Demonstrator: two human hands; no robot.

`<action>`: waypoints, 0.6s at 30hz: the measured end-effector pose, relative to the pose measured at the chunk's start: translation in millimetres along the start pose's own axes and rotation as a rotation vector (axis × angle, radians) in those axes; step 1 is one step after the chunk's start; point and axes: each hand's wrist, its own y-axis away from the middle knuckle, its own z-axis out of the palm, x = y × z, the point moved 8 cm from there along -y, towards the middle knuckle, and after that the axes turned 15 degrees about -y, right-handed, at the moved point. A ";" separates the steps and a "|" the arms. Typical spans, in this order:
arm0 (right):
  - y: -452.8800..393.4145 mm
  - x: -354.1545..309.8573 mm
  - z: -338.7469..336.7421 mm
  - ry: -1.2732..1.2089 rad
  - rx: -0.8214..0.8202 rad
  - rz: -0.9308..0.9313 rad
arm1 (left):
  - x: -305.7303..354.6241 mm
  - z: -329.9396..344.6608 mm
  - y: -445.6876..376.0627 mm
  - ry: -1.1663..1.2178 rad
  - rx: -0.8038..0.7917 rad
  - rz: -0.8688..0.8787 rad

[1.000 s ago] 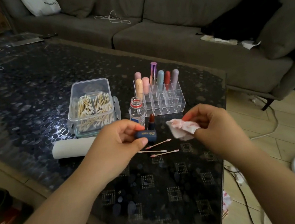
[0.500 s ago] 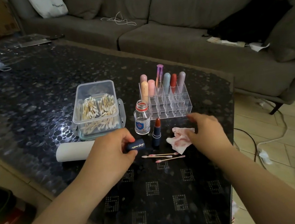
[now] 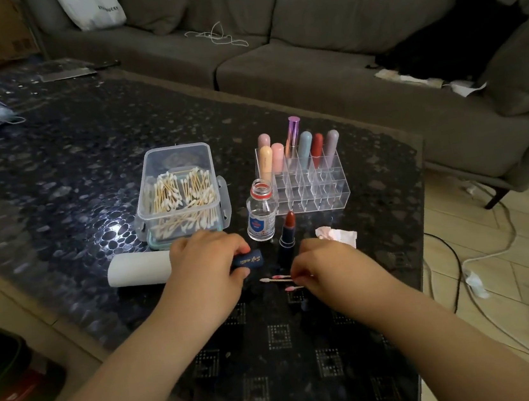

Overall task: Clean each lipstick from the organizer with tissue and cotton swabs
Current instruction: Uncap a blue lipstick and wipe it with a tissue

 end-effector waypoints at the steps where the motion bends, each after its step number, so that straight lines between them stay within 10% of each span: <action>1: -1.7 0.2 2.6 0.021 -0.012 0.010 | 0.3 2.7 -0.9 -0.021 -0.013 -0.004; 10: -3.5 -5.5 -2.2 0.118 0.014 -0.057 | 4.1 20.2 -7.6 -0.065 -0.016 0.009; 18: 28.5 18.7 -54.6 -0.536 0.352 0.073 | 9.1 29.7 -10.7 -0.084 0.005 0.037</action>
